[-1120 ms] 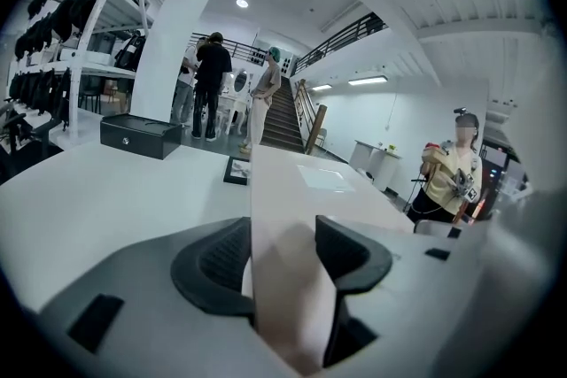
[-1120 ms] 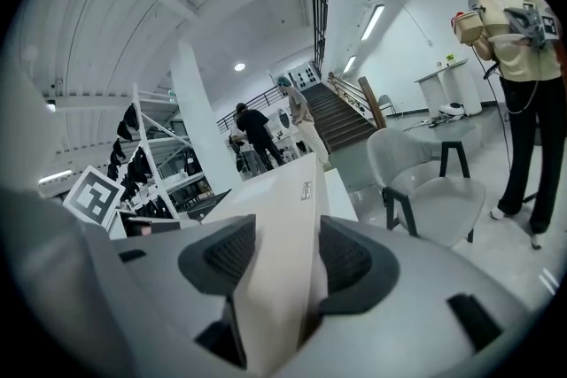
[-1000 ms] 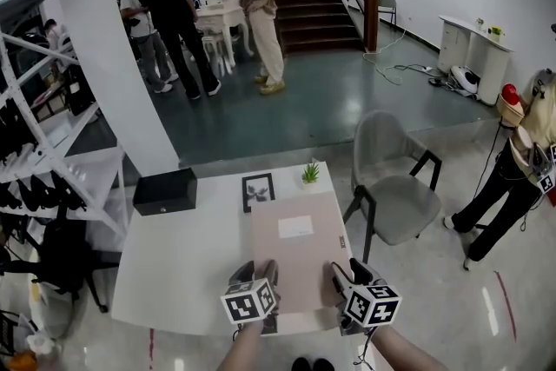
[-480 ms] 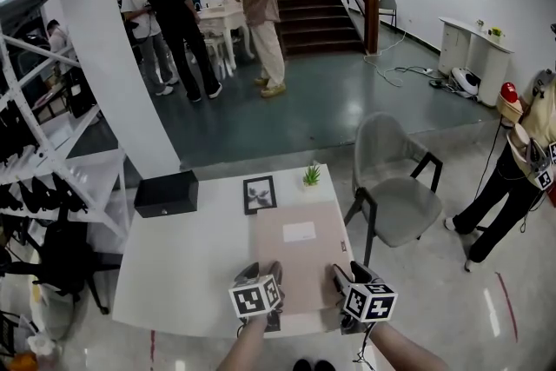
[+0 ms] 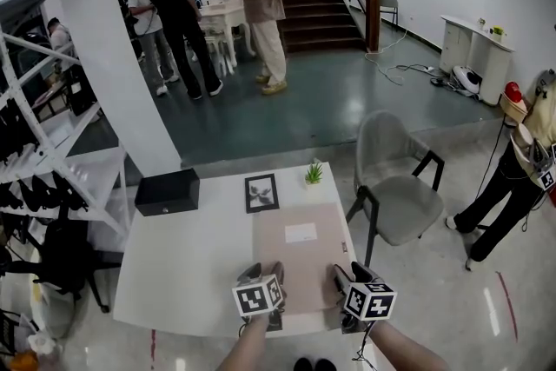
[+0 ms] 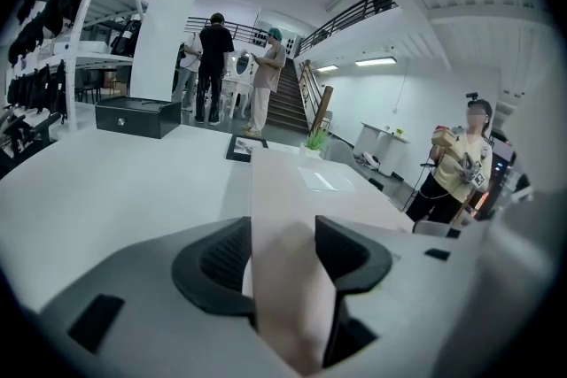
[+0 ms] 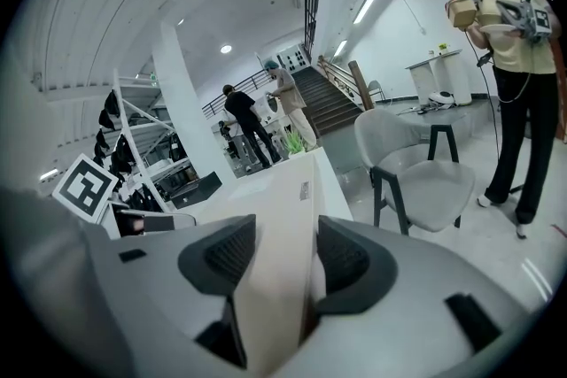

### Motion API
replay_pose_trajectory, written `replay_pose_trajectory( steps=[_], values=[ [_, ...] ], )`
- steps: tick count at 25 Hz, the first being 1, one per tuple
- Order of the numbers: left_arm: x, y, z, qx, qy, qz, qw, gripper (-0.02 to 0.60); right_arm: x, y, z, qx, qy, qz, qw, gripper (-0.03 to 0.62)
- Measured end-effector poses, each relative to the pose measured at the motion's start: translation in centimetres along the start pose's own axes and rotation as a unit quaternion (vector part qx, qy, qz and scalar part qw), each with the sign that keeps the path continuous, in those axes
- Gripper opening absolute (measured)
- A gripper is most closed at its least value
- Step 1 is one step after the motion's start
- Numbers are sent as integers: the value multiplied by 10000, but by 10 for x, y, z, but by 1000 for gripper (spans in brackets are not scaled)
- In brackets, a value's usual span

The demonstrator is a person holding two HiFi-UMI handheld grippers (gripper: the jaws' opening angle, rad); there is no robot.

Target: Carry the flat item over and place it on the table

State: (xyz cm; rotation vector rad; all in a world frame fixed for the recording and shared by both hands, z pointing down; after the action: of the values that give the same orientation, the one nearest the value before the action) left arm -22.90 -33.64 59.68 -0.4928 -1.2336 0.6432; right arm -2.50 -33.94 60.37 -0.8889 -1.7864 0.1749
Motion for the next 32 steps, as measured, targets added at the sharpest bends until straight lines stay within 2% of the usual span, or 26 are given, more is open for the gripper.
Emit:
replay_pose_trajectory(
  steps=[13,21,32],
  values=[
    [3,-4,1,-66,-104,10,9999,227,8,-6,-7,79,-34,132,9999,214],
    [4,-7,2,-76,-120,37,9999,227,10,-9,-8,126,137,115,9998,216],
    [1,-1,1,-41,-37,14,10000,227,4,-3,-4,-4,154,67,9999,218]
  ],
)
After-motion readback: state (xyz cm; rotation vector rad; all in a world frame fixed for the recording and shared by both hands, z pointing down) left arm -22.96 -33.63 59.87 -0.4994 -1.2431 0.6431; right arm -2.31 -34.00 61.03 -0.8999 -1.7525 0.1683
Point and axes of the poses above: the fingertips, and each gripper's own axes: y backward along the fingers, z to its left, x out of its underside, the point moved 1 cm from there along y, backward along the fingers, and after that the axes turned 5 degrees about z, right-handed, at the moved point
